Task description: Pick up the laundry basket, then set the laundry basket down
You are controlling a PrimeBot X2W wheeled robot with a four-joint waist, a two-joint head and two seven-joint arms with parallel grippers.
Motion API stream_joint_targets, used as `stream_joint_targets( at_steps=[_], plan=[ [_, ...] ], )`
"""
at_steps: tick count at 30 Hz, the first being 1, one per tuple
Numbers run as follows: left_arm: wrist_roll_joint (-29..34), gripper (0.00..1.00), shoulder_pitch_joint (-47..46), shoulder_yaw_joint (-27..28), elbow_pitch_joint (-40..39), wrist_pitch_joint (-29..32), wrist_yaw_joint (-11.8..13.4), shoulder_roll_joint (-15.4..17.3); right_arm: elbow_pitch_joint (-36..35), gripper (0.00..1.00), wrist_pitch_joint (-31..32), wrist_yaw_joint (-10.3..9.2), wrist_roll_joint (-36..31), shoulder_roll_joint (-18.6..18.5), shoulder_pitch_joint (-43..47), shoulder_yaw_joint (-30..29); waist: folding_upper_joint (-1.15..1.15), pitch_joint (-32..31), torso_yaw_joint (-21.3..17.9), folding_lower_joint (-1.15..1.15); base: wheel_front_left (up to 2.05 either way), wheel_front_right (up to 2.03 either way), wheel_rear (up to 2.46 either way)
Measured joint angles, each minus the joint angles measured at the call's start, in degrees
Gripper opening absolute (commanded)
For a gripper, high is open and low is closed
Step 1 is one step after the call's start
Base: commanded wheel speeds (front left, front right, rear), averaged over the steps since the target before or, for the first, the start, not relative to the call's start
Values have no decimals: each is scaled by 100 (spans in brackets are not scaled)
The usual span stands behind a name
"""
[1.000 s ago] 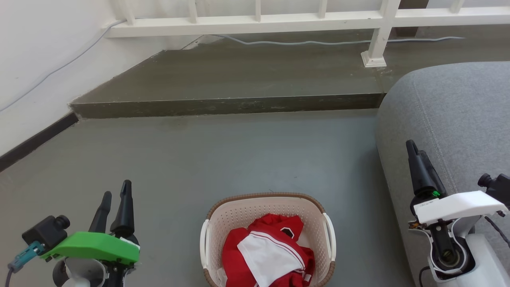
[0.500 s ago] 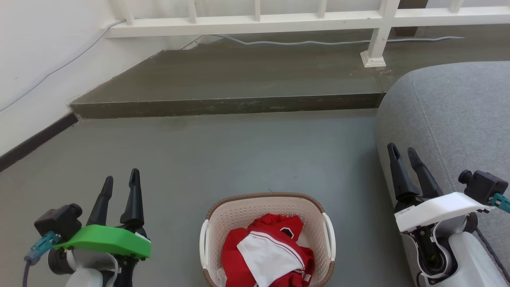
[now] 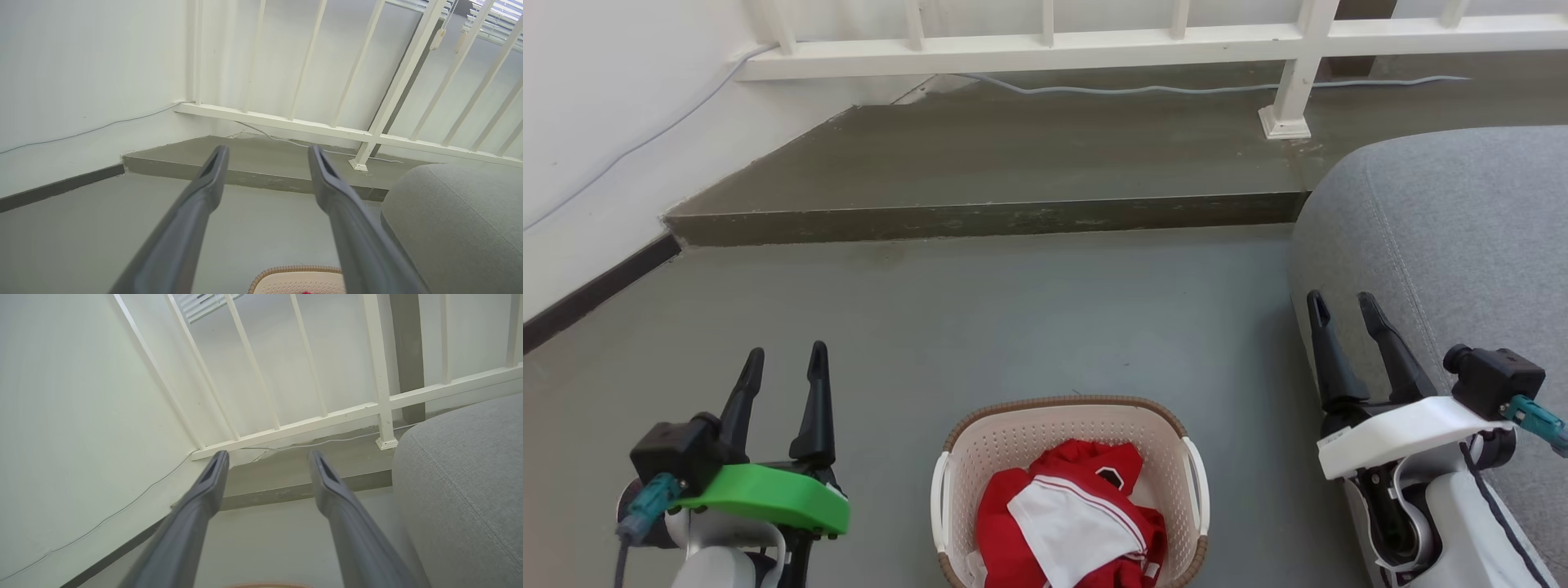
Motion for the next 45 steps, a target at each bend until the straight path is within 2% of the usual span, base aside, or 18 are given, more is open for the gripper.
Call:
stream_joint_targets(
  at_steps=[13, 37, 45],
  plan=[
    [1023, 100, 0, -104, -53, -259, -1, -10, 0, 100, -276, -45, -1046, 21, -3, -2, 0, -2, -16, 0, 0, 0, 0],
    [1059, 100, 0, -42, -54, -274, -56, -33, 102, 100, -282, 7, -1218, 152, -51, -124, 0, 58, -18, 0, 0, 0, 0],
    [1059, 100, -2, 30, -151, -275, -57, -37, 101, 100, -282, 21, -1270, 176, -58, -127, 0, 256, -73, 0, 0, 0, 0]
  ],
)
